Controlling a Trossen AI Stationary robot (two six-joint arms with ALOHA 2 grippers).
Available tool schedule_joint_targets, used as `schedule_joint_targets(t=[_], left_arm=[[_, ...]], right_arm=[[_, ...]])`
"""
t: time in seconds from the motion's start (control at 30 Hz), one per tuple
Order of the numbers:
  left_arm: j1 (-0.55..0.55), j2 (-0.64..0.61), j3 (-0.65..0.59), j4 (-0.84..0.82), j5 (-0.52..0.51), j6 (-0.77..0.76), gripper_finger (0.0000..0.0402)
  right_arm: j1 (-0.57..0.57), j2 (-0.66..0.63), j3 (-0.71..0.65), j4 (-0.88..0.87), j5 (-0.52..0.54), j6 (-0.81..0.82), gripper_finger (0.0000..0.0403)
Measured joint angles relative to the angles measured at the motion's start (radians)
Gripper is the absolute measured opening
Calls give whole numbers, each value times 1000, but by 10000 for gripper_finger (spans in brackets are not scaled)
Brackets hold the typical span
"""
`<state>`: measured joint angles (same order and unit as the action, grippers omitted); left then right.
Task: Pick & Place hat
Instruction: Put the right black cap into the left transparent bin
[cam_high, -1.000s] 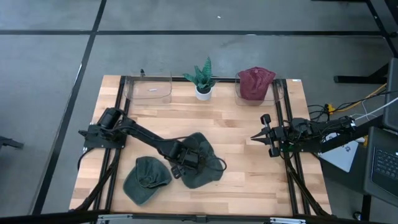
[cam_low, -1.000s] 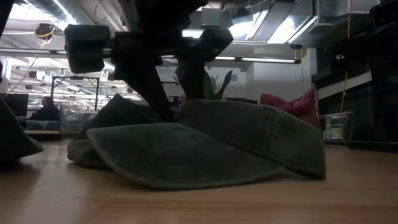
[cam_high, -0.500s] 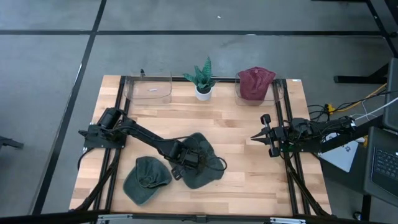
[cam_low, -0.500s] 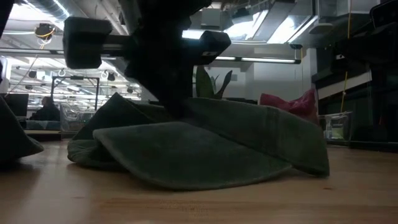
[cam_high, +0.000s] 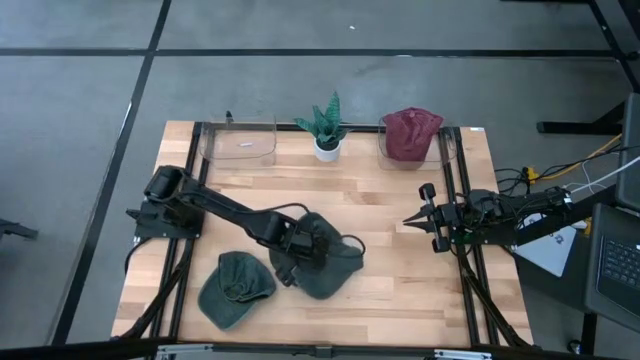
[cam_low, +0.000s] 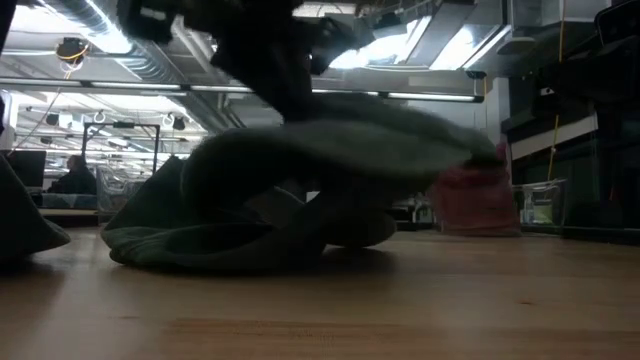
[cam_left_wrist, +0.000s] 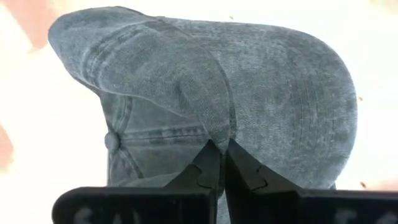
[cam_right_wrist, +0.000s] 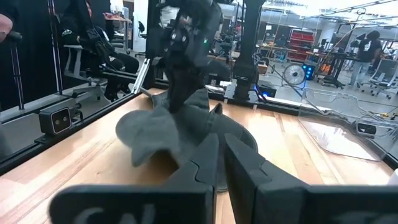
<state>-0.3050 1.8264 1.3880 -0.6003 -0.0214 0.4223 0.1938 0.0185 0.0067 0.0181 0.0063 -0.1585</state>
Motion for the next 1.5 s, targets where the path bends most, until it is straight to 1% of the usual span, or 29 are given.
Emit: schedule_joint_targets(t=[0.17,0.37,0.47,0.67,0.93,1.3,1.5], left_arm=[[0,-68,0,-15,-43,-25,4],[-4,-146,0,-50,-124,-64,4],[-12,-176,0,-84,-194,-64,4],[-32,-222,0,-178,-388,-106,4],[-37,-266,0,-279,-544,-200,4],[-17,-321,0,-431,-674,-330,4],[12,-366,0,-579,-740,-404,4]], right_arm=[[0,0,0,0,0,0,26],[0,0,0,0,0,0,26],[0,0,0,0,0,0,26],[0,0,0,0,0,0,26],[0,0,0,0,0,0,26],[0,0,0,0,0,0,26],[0,0,0,0,0,0,26]])
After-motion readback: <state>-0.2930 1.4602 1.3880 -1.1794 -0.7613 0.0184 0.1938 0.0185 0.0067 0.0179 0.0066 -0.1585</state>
